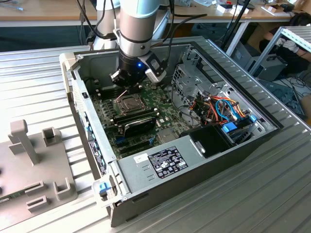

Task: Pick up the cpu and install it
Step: 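Install the first cpu locking lever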

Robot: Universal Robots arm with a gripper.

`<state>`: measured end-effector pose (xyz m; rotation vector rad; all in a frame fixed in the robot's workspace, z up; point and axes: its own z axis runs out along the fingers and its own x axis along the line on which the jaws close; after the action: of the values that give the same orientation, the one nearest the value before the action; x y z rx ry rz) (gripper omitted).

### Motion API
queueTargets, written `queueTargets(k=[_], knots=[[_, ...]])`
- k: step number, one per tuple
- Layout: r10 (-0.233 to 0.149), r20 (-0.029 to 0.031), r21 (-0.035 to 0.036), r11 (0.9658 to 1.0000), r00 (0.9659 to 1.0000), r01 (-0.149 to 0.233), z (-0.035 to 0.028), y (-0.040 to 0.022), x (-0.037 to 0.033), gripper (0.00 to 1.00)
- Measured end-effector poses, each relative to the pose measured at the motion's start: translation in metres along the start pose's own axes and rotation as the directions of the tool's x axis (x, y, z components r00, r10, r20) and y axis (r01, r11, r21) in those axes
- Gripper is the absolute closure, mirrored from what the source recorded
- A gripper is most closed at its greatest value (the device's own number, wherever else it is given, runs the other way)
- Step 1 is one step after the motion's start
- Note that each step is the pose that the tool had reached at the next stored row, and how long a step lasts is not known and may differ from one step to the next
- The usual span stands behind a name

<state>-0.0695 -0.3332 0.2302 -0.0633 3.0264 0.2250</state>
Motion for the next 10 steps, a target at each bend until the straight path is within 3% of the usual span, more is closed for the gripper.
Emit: queueTargets(k=[3,10], knots=[[-0.001,0.0068,0.0004,1.0000,1.0000,0.001,-0.0009,0.0003,0.0037,0.89],[-0.002,0.0100,-0.0004,1.0000,0.9999,0.002,-0.0124,0.0020,0.0025,0.89]])
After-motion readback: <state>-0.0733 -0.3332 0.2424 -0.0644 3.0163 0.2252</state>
